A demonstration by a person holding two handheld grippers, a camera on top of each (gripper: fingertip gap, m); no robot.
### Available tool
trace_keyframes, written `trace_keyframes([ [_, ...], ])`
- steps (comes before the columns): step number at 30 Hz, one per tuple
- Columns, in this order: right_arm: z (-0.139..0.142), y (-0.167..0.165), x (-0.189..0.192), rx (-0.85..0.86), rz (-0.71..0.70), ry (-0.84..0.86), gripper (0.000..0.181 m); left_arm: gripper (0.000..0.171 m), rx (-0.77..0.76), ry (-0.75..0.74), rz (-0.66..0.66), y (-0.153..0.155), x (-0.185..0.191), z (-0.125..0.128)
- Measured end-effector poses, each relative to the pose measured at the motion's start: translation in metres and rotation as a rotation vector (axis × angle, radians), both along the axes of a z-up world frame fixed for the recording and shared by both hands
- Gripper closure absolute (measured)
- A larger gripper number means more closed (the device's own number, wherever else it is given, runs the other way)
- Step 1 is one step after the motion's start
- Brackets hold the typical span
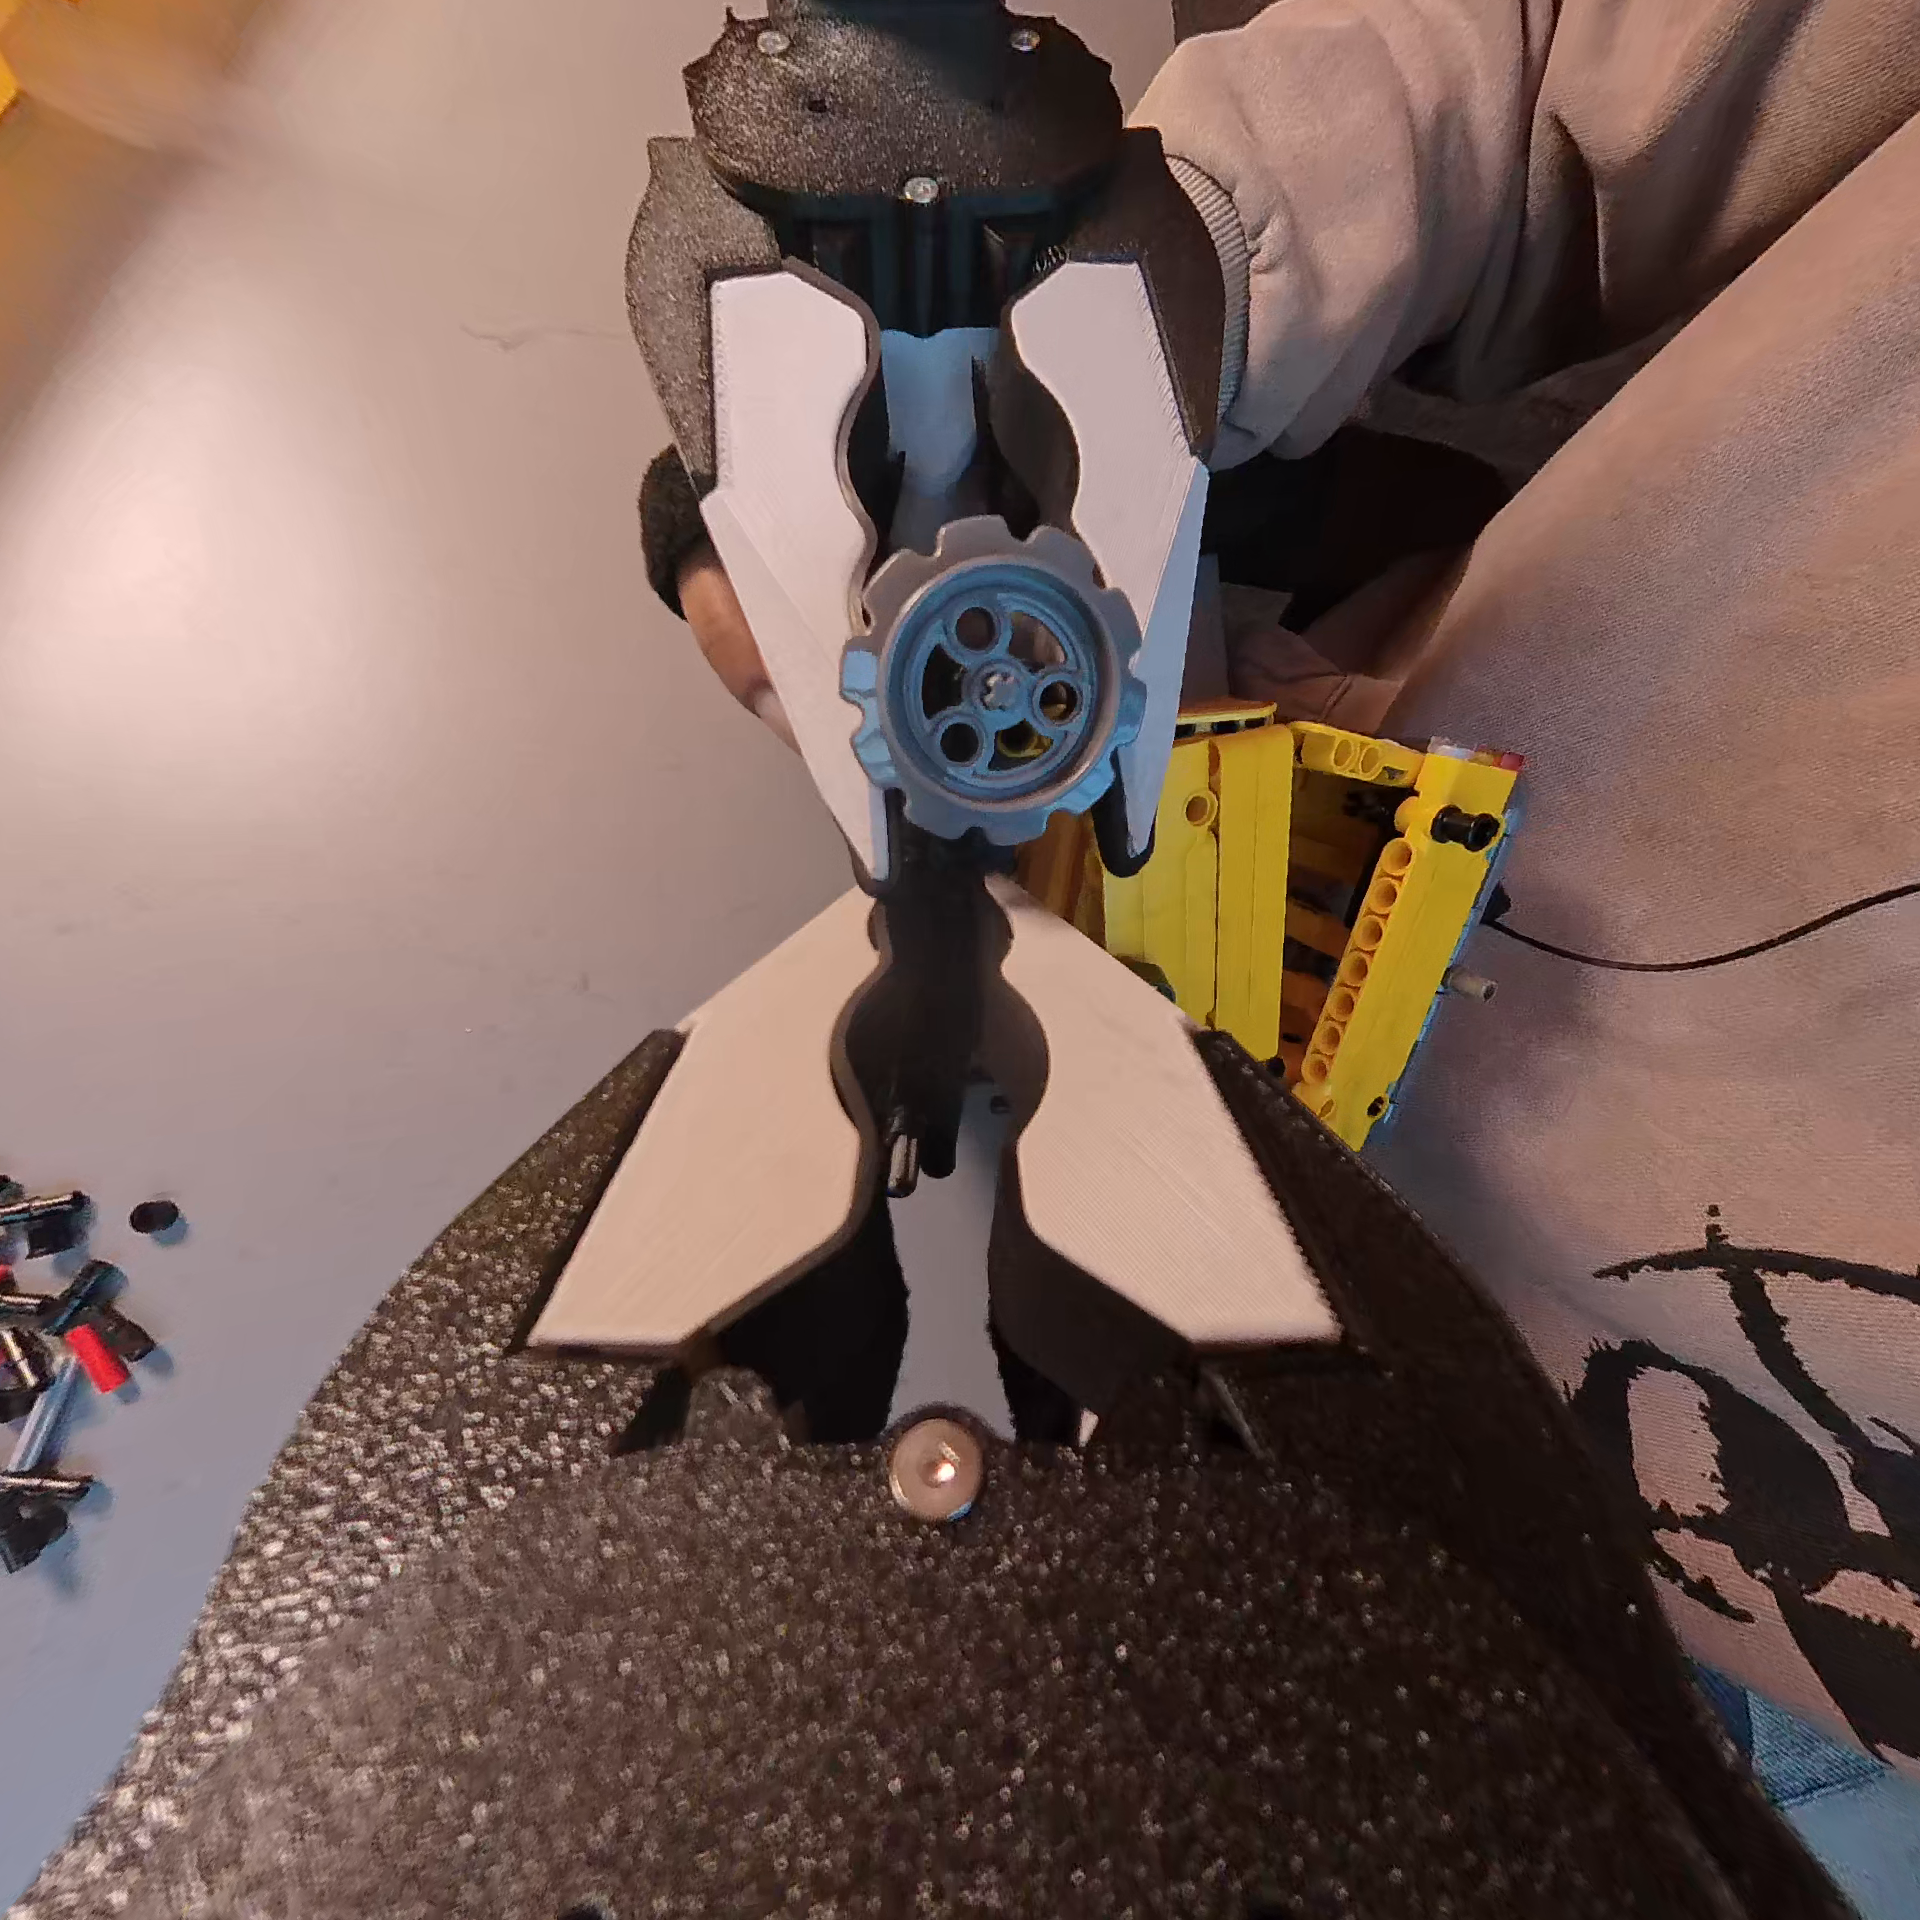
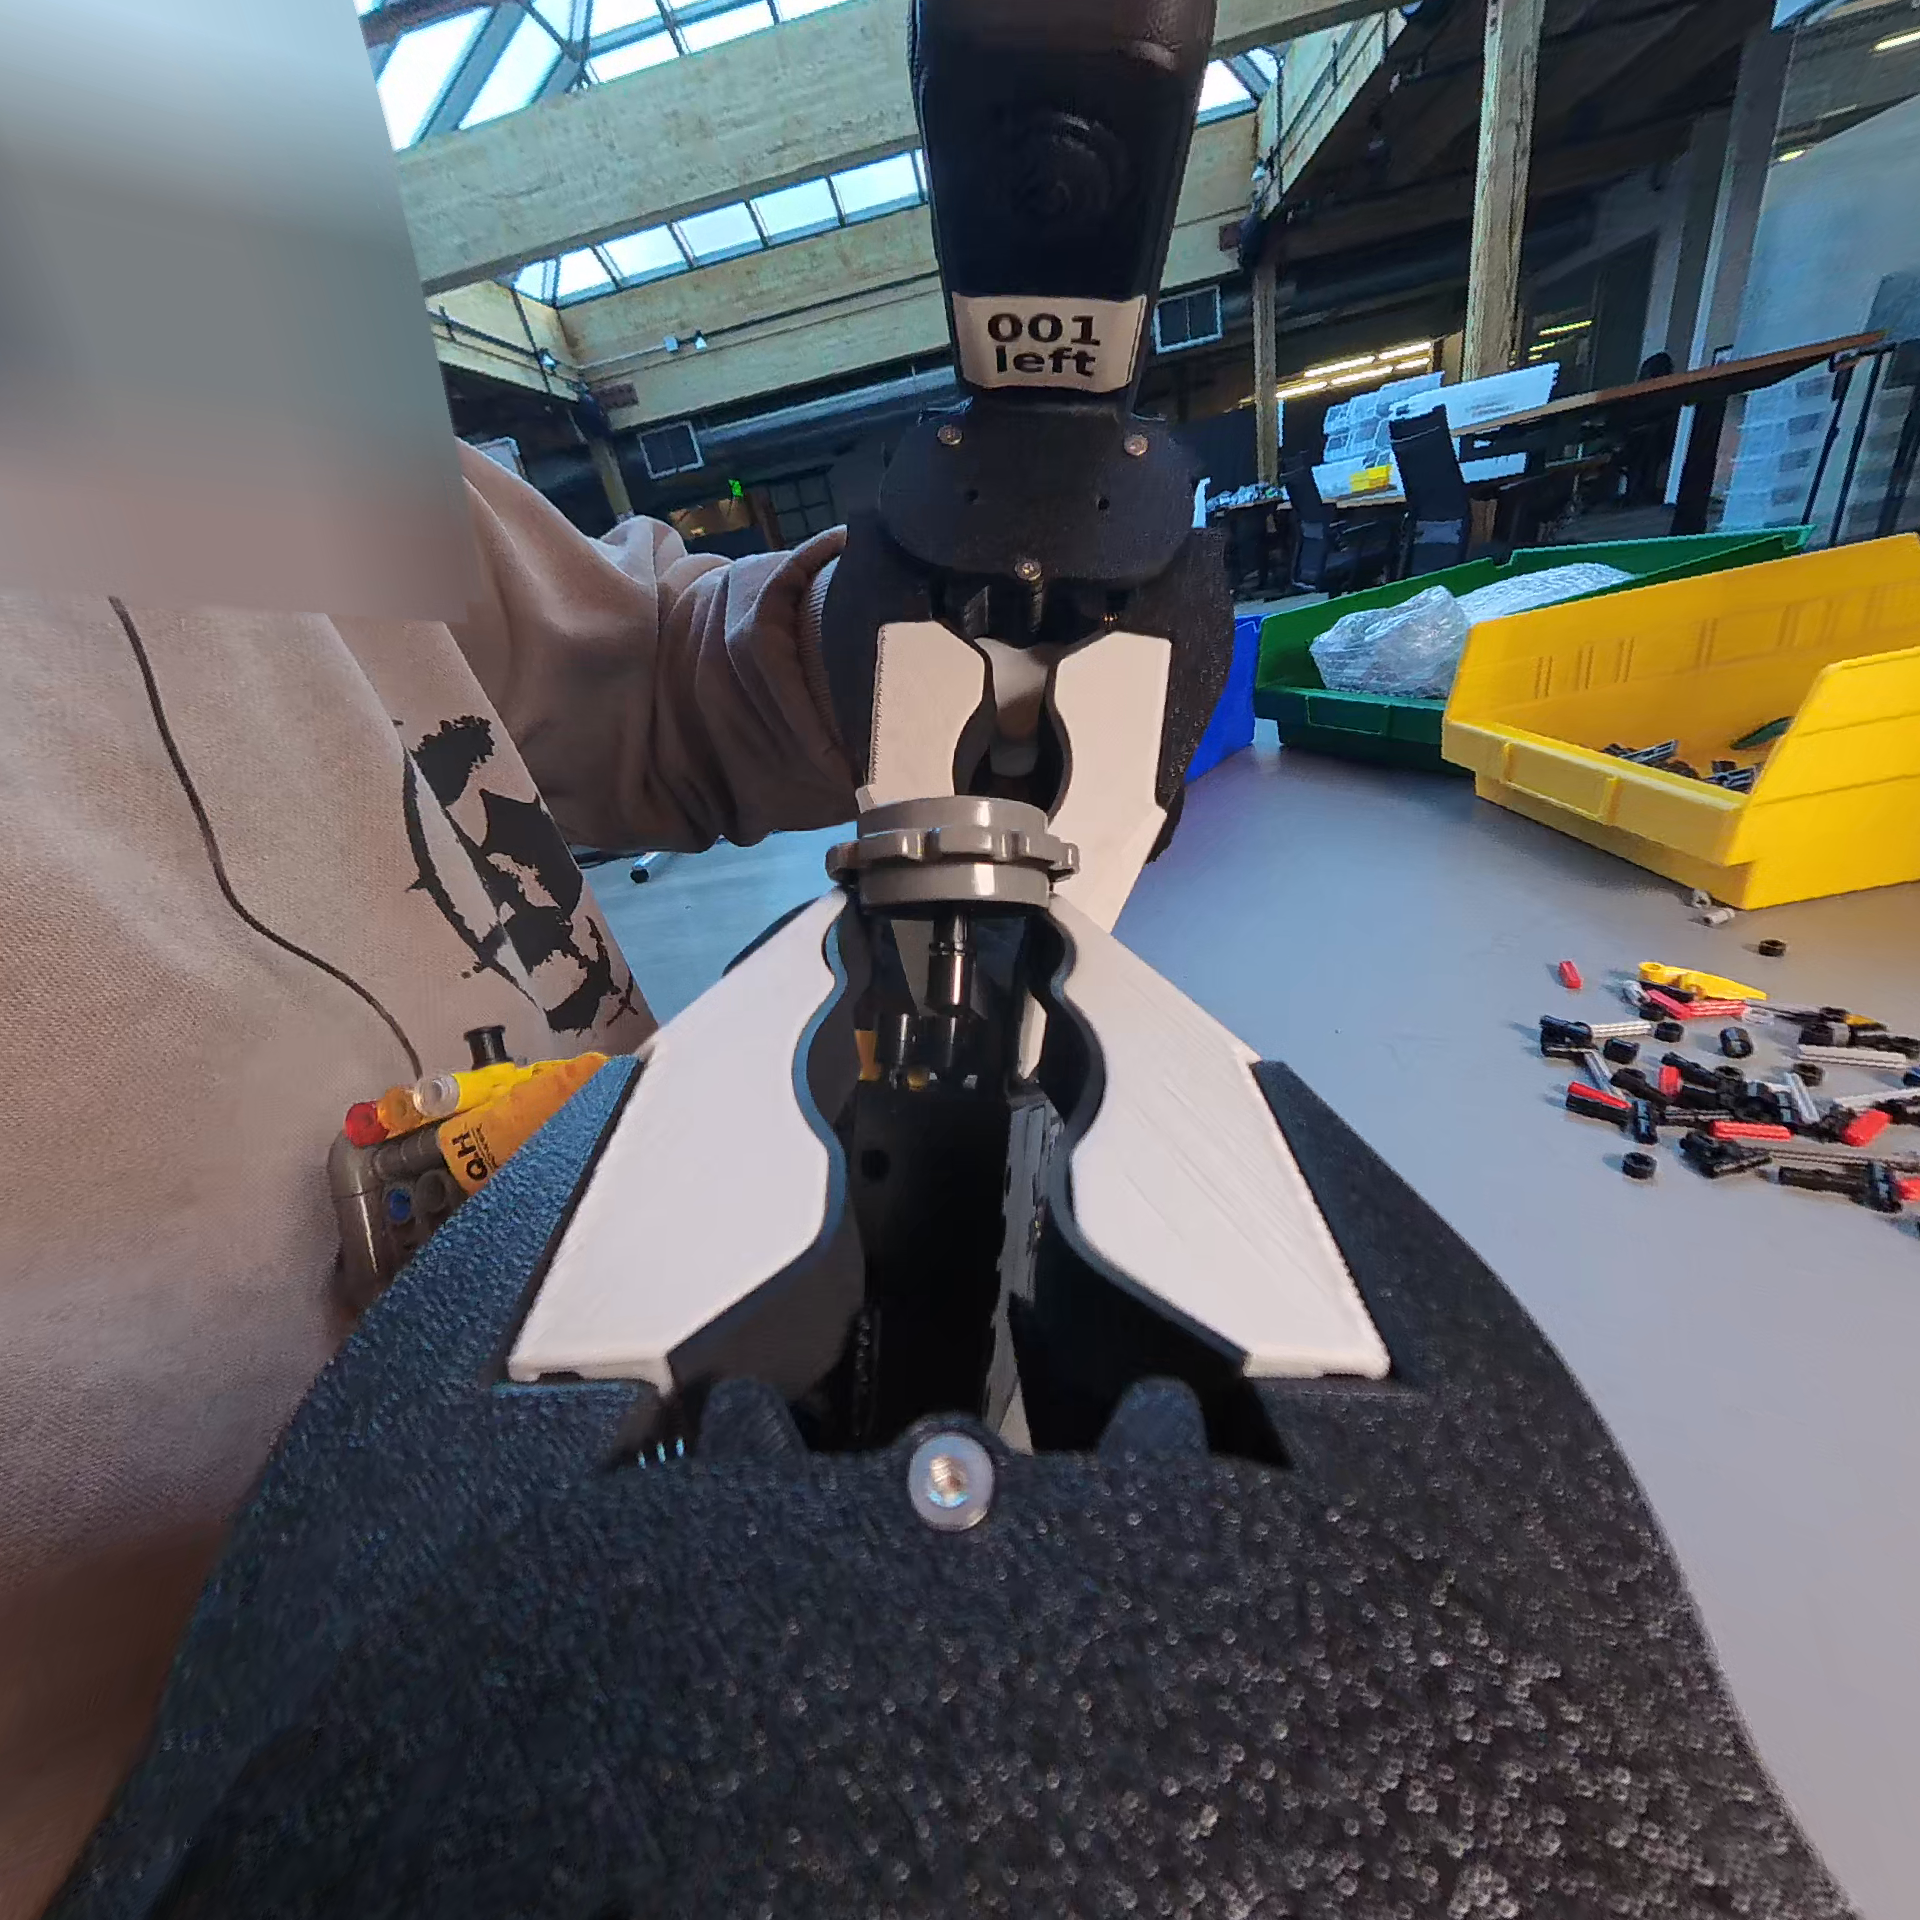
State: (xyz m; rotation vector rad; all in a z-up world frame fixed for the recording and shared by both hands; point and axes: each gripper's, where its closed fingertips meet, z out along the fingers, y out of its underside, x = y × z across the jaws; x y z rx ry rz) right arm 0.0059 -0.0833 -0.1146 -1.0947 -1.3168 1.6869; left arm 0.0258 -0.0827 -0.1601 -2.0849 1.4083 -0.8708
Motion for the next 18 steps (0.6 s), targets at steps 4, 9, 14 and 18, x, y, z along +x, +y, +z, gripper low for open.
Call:
trace_keyframes([
  [4,-0.0005,-0.0002,0.0005,0.075,0.020,-0.025,0.156,0.164,0.019,0.008,0.007,0.0032,0.0003,-0.0012],
  [9,-0.0011,-0.0032,0.0014,0.124,0.059,-0.052,0.156,0.164,0.018,0.024,-0.015,0.0030,0.0025,-0.0031],
  [14,-0.0003,-0.0045,0.0003,0.126,0.081,-0.056,0.157,0.164,0.015,0.046,-0.028,0.0024,0.0028,-0.0037],
  [18,0.0002,-0.0031,0.0009,0.112,0.093,-0.052,0.157,0.164,0.010,0.044,-0.034,0.0039,0.0034,-0.0041],
])
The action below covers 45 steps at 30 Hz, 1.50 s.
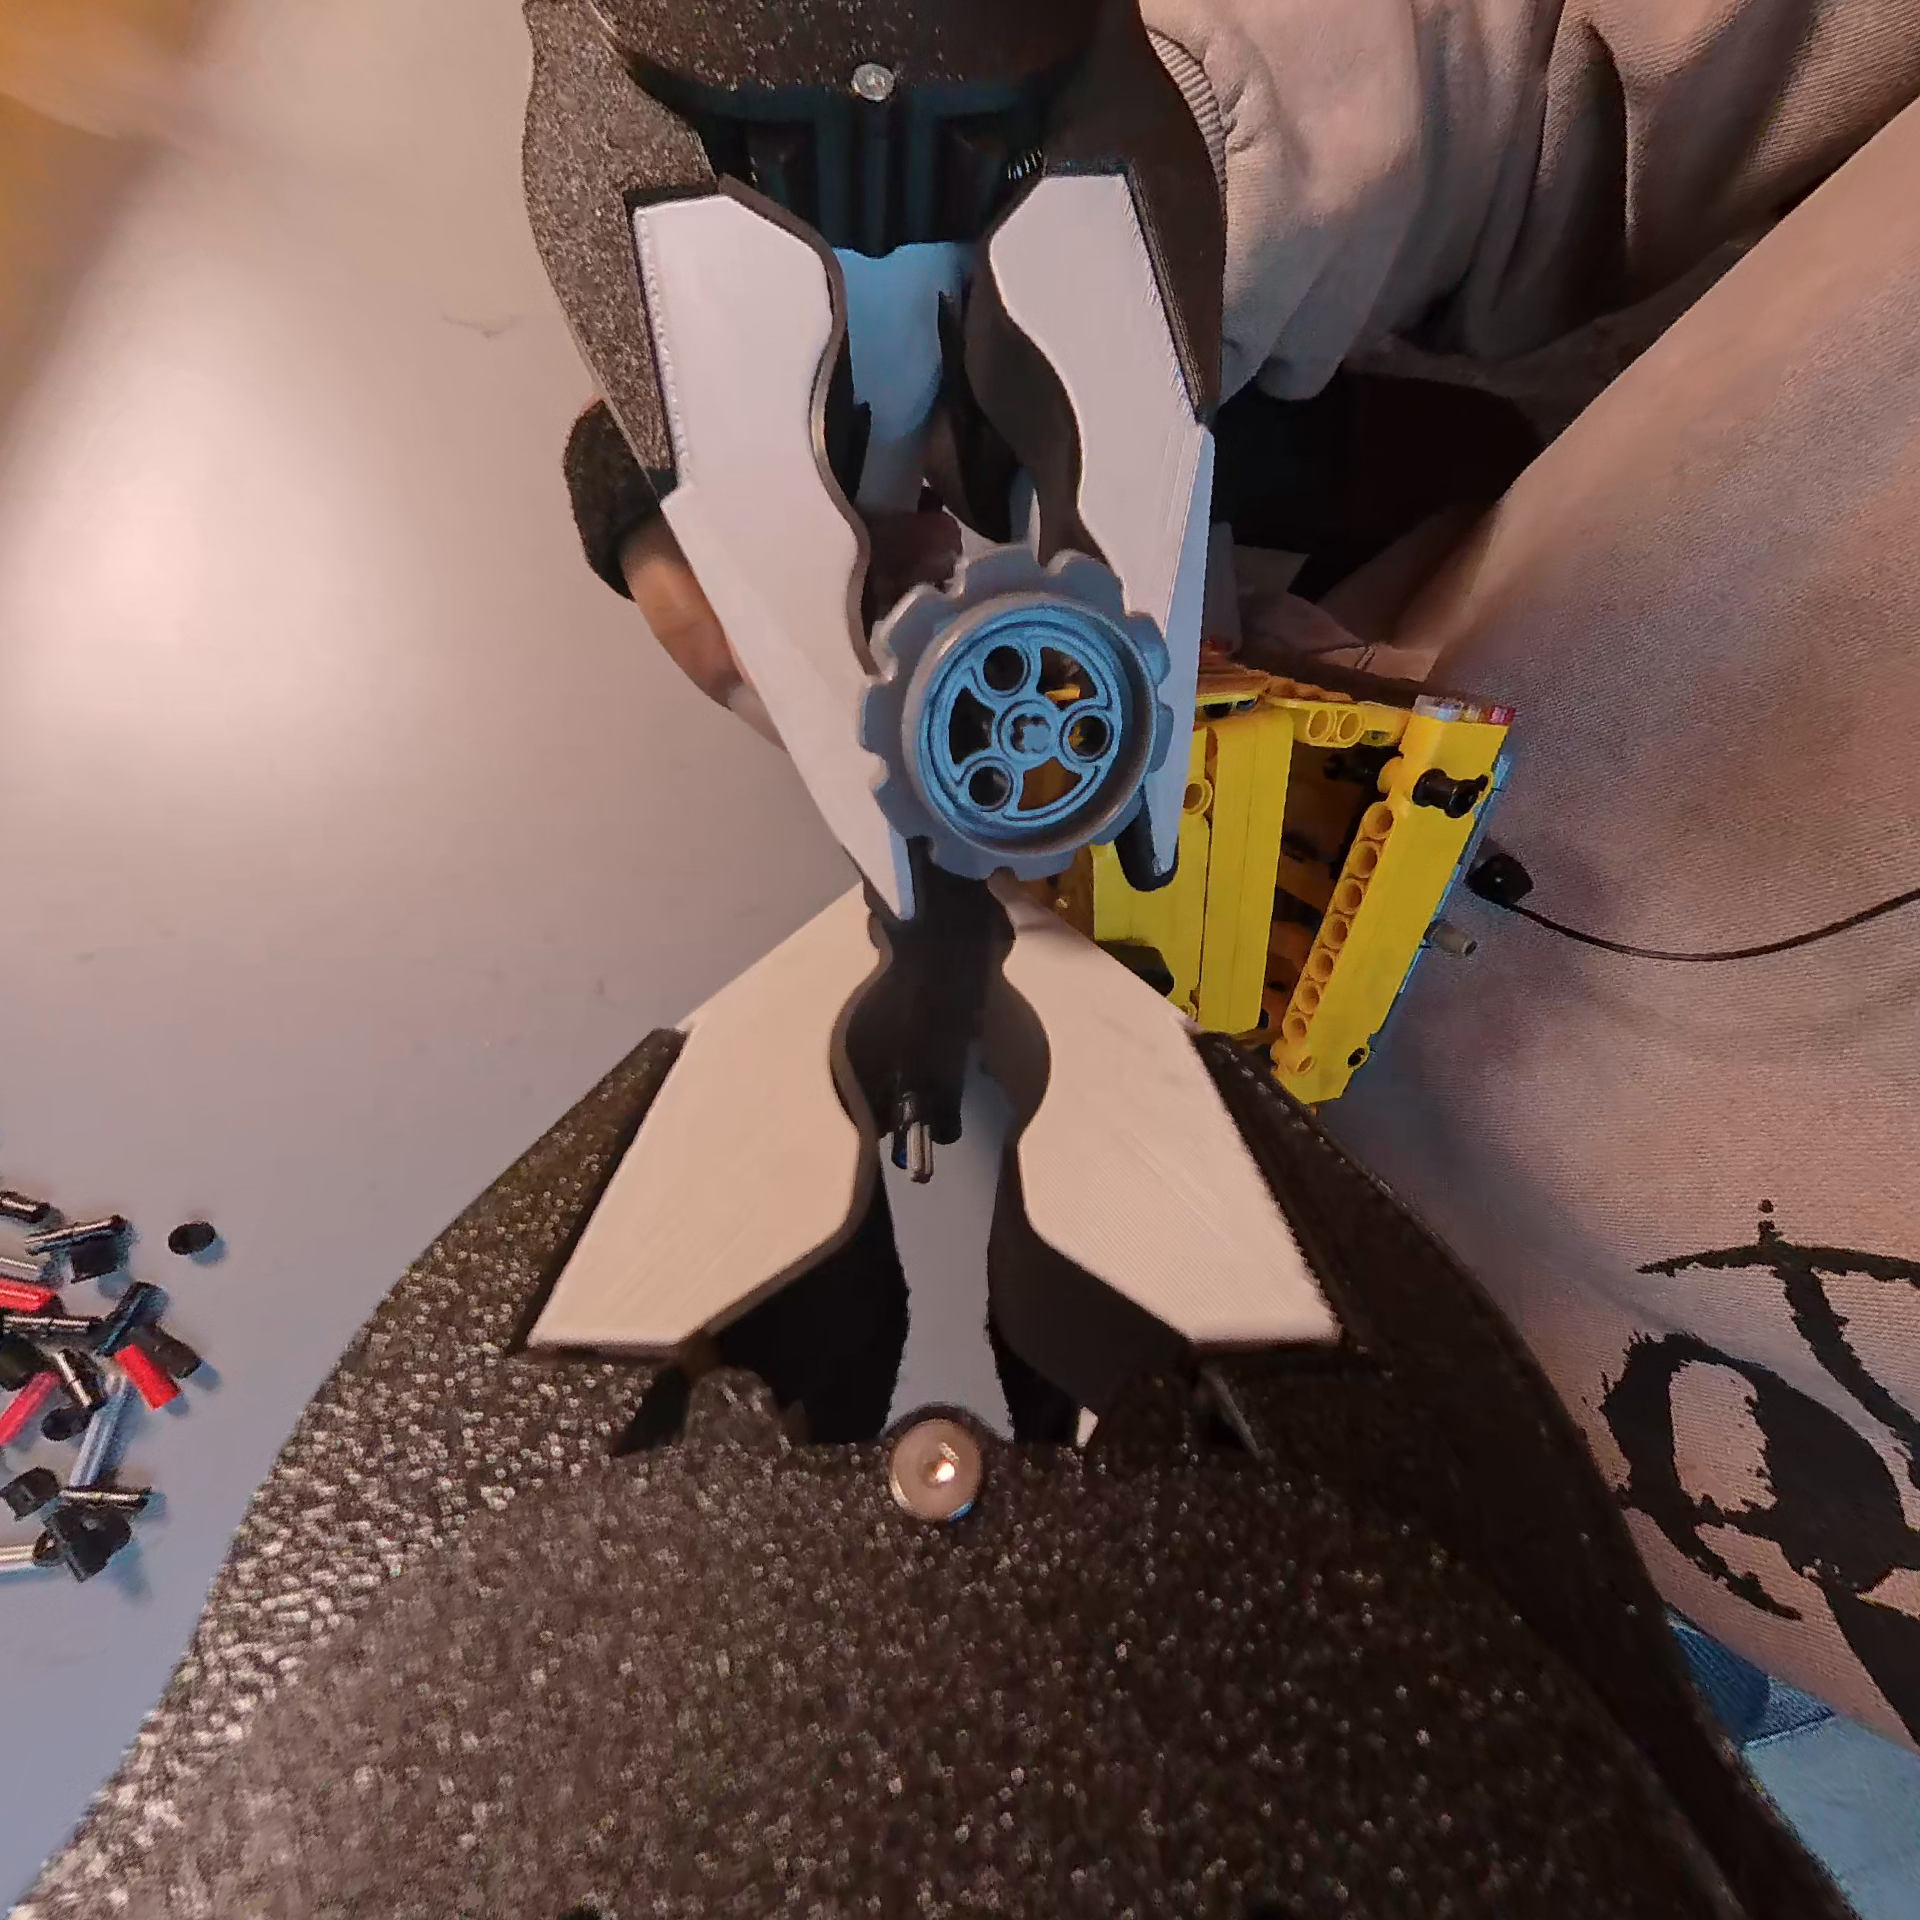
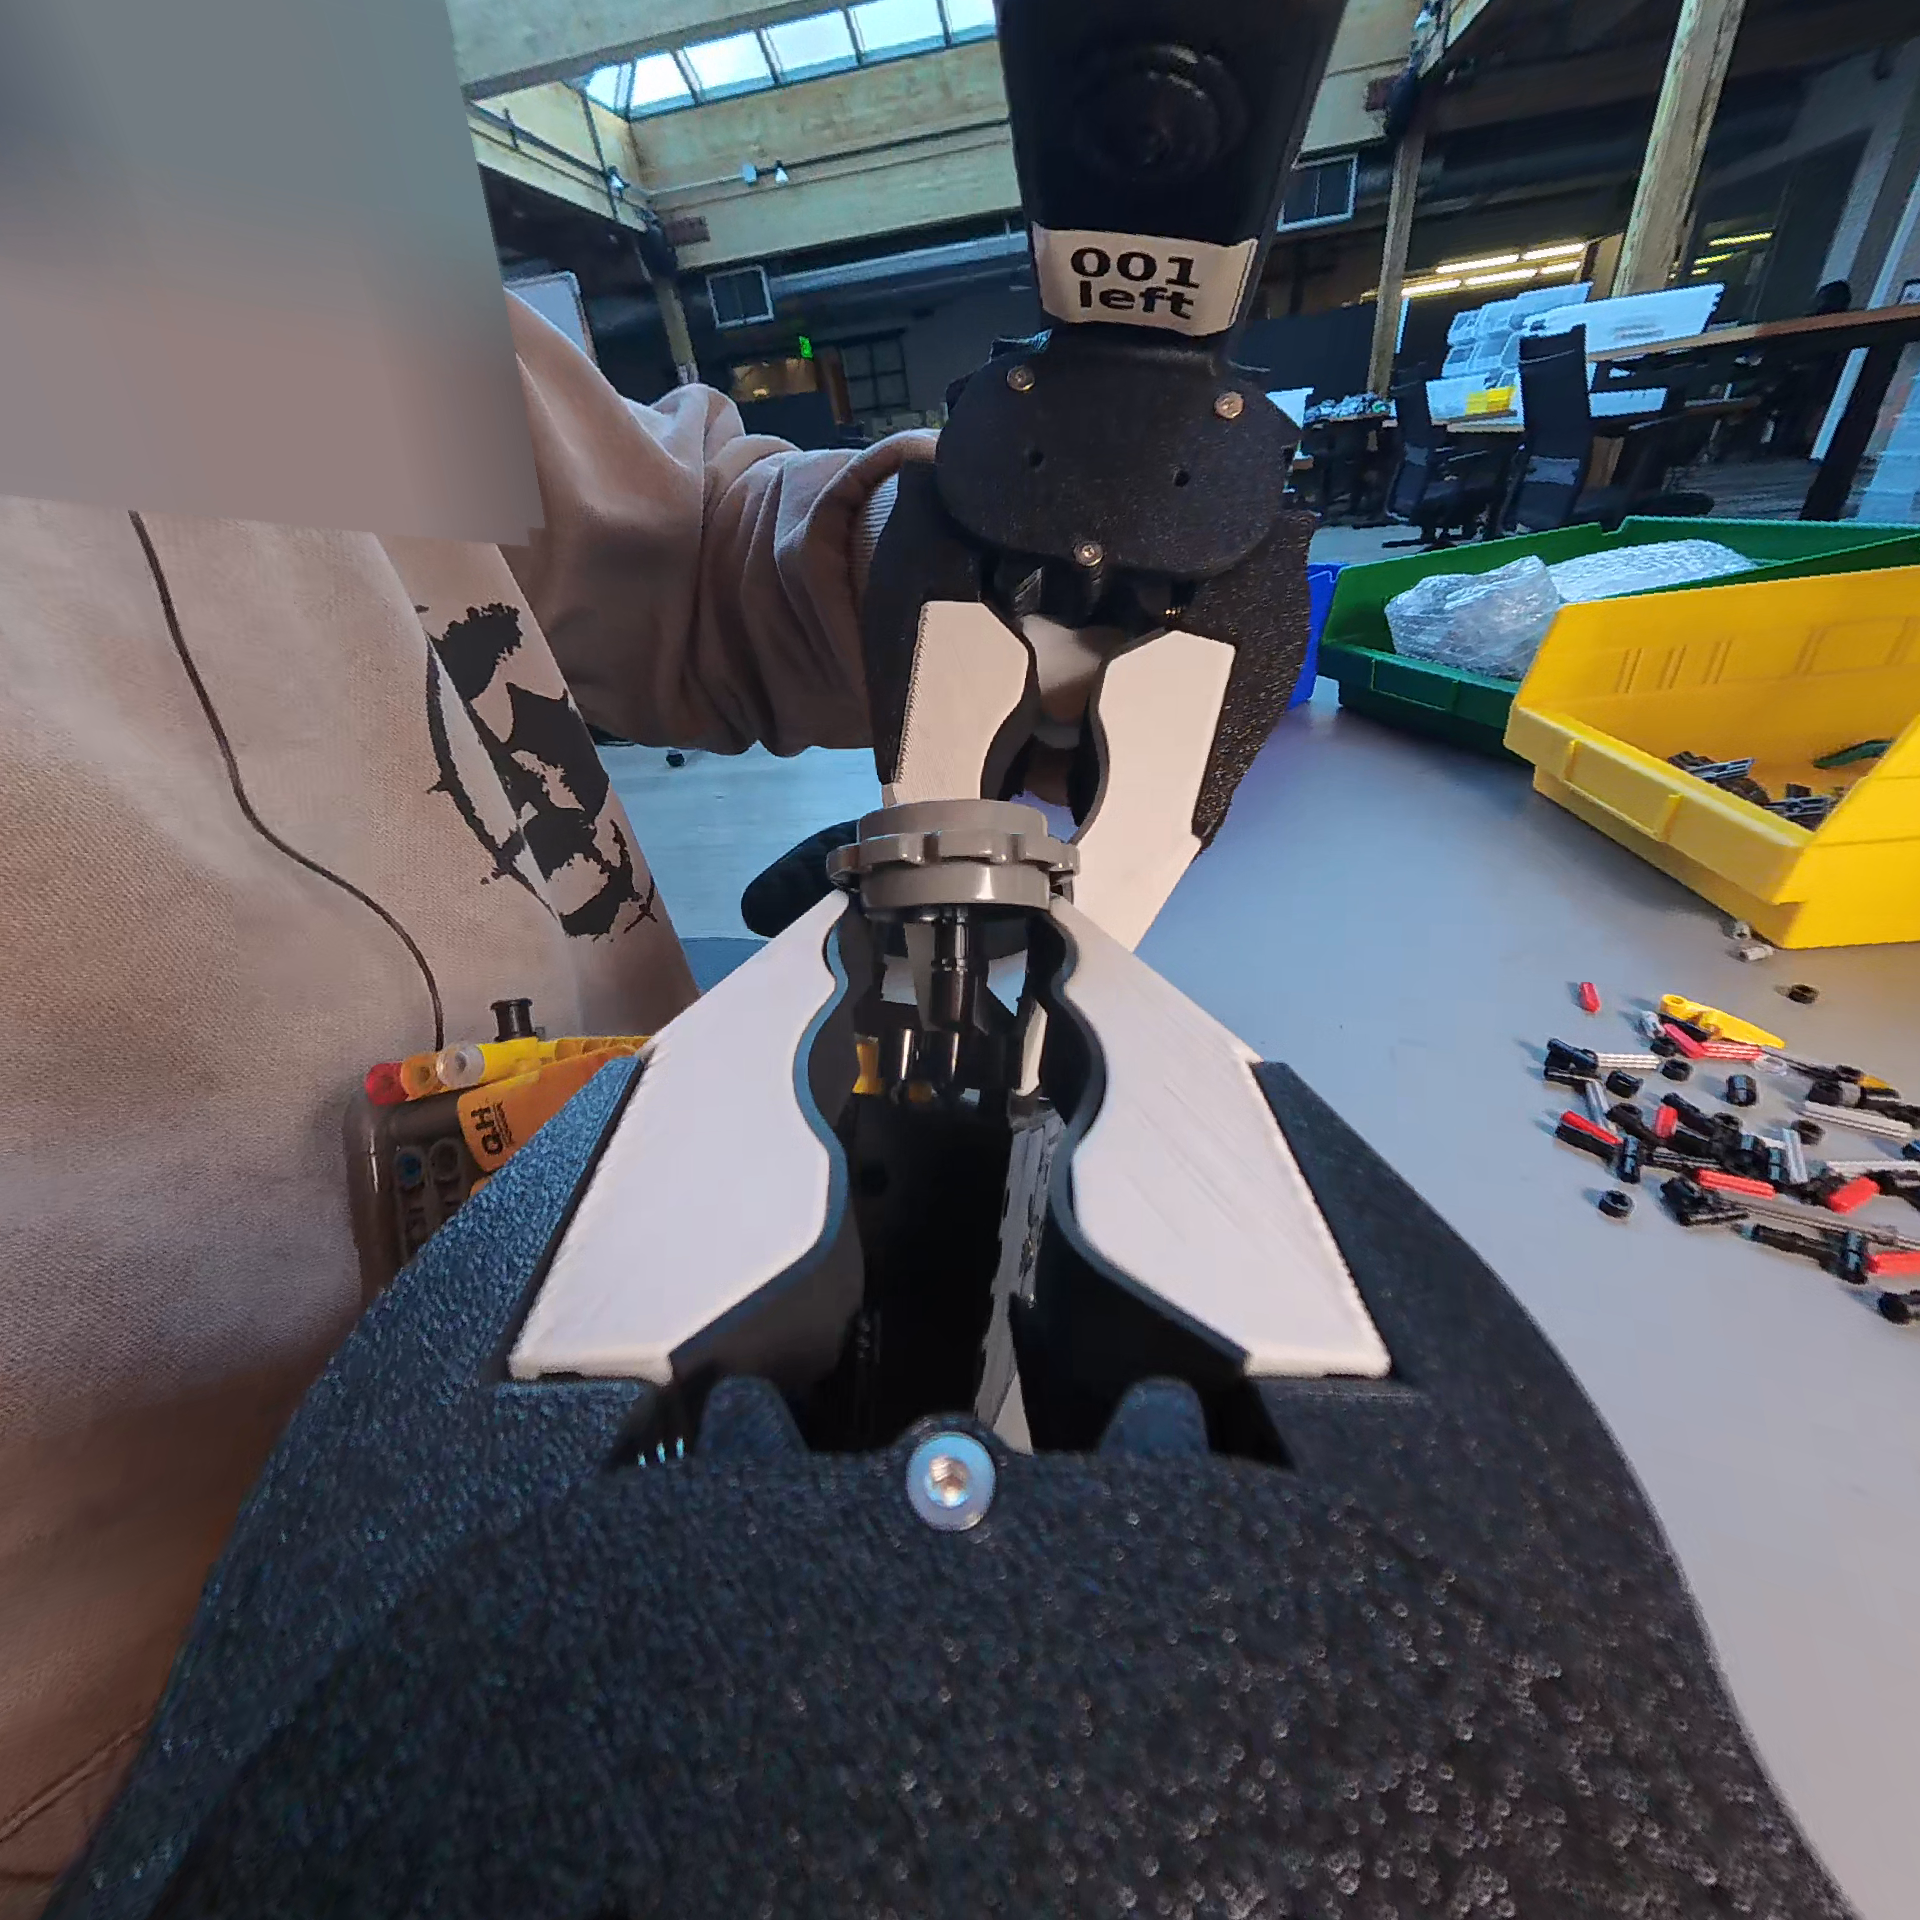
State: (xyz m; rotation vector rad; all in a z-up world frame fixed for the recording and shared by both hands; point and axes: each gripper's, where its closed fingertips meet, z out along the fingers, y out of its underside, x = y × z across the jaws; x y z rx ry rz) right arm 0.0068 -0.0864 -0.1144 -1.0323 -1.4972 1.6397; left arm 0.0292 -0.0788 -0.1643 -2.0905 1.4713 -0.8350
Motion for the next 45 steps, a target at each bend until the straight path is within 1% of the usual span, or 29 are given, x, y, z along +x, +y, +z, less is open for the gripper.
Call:
trace_keyframes([
  [7,0.000,-0.002,-0.004,0.013,0.057,-0.022,0.158,0.164,-0.010,0.029,-0.008,0.000,-0.002,-0.004],
  [8,0.002,-0.002,-0.005,0.007,0.063,-0.014,0.155,0.166,-0.014,0.026,-0.006,0.001,-0.005,0.000],
  [9,0.047,-0.003,0.001,-0.068,0.064,0.223,0.181,0.165,-0.049,0.009,-0.039,-0.008,-0.007,0.015],
  [10,0.072,-0.003,-0.005,-0.027,0.048,0.306,0.181,0.165,-0.100,0.009,-0.115,-0.025,0.016,0.003],
  [11,0.061,-0.010,-0.019,0.126,0.065,0.191,0.181,0.165,-0.085,0.059,-0.177,-0.037,0.027,-0.009],
  [12,0.052,-0.001,-0.020,0.192,0.012,0.156,0.181,0.164,-0.045,0.059,-0.142,-0.028,0.025,-0.012],
  [14,0.055,0.029,0.009,0.088,-0.070,0.178,0.181,0.164,-0.038,0.051,0.015,0.001,-0.003,-0.019],
  [15,0.058,0.034,0.016,0.131,-0.115,0.198,0.181,0.164,-0.050,0.044,0.032,0.003,-0.006,-0.022],
  [16,0.057,0.039,0.016,0.187,-0.151,0.178,0.181,0.164,-0.063,0.042,0.032,0.002,-0.005,-0.026],
  [18,0.065,0.051,0.019,0.174,-0.174,0.203,0.181,0.164,-0.072,0.043,0.029,0.003,-0.003,-0.032],
  [20,0.064,0.061,0.020,0.169,-0.198,0.195,0.181,0.164,-0.075,0.041,0.036,0.007,-0.002,-0.036],
  [25,0.055,0.075,0.022,0.158,-0.262,0.171,0.177,0.164,-0.091,0.018,0.052,0.011,-0.005,-0.033],
  [30,0.059,0.089,0.024,0.130,-0.325,0.196,0.171,0.164,-0.089,0.010,0.068,0.015,-0.009,-0.032],
  [34,0.066,0.098,0.029,0.062,-0.352,0.235,0.168,0.164,-0.084,0.012,0.079,0.016,-0.014,-0.030],
  [36,0.073,0.103,0.033,0.000,-0.356,0.271,0.166,0.163,-0.079,0.013,0.089,0.018,-0.017,-0.030],
  [42,0.101,0.115,0.057,-0.278,-0.278,0.432,0.165,0.162,-0.083,0.005,0.119,0.020,-0.020,-0.032],
  [45,0.109,0.117,0.068,-0.370,-0.228,0.494,0.164,0.162,-0.082,0.000,0.123,0.018,-0.019,-0.033],
])
